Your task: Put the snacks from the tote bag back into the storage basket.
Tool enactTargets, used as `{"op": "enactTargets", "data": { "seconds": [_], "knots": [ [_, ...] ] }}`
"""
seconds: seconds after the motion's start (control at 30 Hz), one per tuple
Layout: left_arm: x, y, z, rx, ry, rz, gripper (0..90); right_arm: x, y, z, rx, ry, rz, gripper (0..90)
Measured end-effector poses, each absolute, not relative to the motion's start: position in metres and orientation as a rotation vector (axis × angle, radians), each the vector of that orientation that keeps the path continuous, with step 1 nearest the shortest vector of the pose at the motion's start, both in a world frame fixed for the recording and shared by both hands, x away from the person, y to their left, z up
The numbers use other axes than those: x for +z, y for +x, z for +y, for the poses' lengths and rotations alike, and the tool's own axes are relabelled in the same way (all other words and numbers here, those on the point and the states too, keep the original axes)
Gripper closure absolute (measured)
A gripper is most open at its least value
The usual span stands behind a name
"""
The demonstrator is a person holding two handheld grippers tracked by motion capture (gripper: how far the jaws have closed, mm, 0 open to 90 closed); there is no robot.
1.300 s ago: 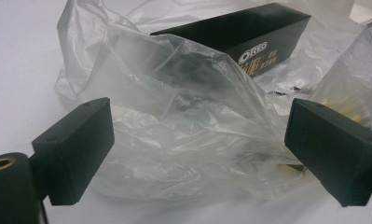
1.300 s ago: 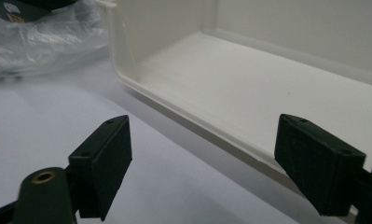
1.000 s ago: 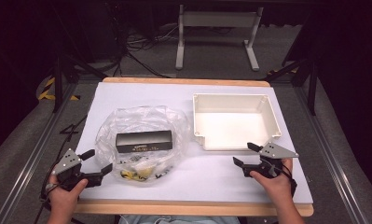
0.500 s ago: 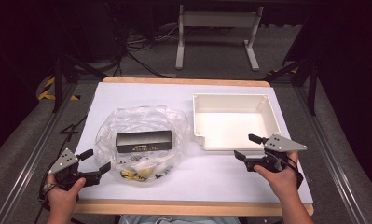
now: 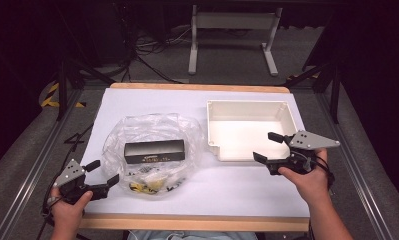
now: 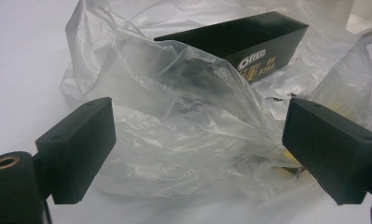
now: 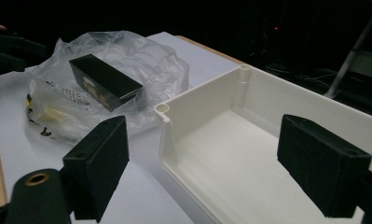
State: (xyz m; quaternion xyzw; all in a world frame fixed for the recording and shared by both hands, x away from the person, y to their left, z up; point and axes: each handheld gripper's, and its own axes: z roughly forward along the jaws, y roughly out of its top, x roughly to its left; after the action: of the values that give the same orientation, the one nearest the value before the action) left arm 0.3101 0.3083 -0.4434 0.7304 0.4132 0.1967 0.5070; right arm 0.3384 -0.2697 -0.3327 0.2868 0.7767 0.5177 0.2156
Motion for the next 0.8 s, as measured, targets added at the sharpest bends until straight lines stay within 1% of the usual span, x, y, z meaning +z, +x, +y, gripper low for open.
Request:
{"op": "enactTargets", "data": {
  "seconds": [0.57, 0.8],
  "knots": [
    [-0.444, 0.31, 0.31, 0.471, 1.76, 1.005, 11.6, -0.309, 0.351, -0.259, 1.444, 0.685, 2.232, 15.4],
    [-0.443, 0.309, 0.31, 0.467, 1.765, 0.998, 11.8, -0.299, 0.363, -0.238, 1.451, 0.601, 2.308, 14.8]
  ]
}}
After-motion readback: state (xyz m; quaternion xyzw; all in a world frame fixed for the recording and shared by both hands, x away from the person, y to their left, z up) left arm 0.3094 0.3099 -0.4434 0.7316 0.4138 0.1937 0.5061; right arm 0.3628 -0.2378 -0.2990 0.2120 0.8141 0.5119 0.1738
